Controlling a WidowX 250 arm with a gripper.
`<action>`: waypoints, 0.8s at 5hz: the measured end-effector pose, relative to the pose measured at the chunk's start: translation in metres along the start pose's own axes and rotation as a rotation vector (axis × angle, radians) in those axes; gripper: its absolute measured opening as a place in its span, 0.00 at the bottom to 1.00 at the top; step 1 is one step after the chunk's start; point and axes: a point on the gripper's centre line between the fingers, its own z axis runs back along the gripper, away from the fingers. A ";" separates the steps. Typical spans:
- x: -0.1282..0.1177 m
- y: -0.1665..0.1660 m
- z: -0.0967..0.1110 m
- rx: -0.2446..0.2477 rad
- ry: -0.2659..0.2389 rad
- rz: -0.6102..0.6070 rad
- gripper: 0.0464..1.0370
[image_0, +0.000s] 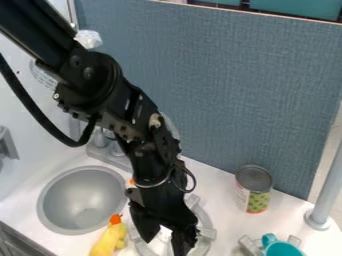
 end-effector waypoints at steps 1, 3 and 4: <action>-0.002 0.001 -0.003 0.000 0.015 0.006 0.96; 0.019 -0.059 -0.005 0.032 -0.051 -0.124 0.96; 0.037 -0.088 -0.009 0.038 -0.063 -0.180 0.96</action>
